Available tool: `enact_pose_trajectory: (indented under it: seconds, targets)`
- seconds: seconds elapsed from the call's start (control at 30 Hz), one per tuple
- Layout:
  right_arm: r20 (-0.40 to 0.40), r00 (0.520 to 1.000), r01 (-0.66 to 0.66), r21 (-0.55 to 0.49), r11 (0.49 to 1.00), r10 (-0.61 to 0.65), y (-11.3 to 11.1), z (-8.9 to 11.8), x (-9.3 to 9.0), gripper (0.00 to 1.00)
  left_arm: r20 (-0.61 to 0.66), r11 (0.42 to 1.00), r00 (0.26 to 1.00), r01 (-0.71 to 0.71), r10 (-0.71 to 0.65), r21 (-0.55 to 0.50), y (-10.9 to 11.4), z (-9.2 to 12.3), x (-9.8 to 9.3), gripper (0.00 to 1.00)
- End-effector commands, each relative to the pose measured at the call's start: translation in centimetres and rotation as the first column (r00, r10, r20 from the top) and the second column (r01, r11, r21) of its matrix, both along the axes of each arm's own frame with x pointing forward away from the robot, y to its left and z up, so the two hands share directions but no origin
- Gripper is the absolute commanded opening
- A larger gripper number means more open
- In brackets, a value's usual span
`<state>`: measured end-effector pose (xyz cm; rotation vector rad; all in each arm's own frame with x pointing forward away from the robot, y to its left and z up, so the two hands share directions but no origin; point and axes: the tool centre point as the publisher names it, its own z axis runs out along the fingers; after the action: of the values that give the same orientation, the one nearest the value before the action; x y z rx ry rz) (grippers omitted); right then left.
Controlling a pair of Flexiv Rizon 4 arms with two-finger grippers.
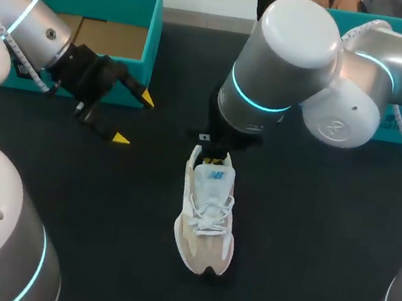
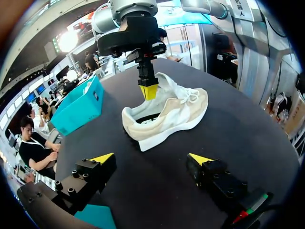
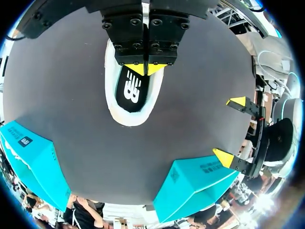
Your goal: Take the shoe out of the shoebox, open the shoe tongue, remove and reinsert the insole, then place the shoe into the shoebox
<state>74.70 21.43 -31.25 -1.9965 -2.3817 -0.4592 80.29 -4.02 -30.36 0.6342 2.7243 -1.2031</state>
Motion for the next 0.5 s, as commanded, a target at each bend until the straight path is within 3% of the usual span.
enact_pose_trajectory:
  seconds: [0.03,0.2,0.5]
  targets:
    - [0.002,1.000,0.000,0.001,1.000,0.000,0.0,-0.1,-0.1,0.00,0.000,1.000,1.000,-0.001,0.001,0.004,0.0,0.1,-0.1,1.00]
    - [0.002,1.000,0.000,0.001,1.000,0.000,0.0,-0.1,-0.1,0.00,0.000,1.000,1.000,-0.001,0.001,0.004,0.0,0.1,-0.1,1.00]
    - [-0.031,1.000,-0.001,0.021,1.000,0.002,0.0,-3.0,0.3,0.00,0.000,1.000,1.000,-0.001,0.001,0.004,0.0,0.1,-0.1,1.00]
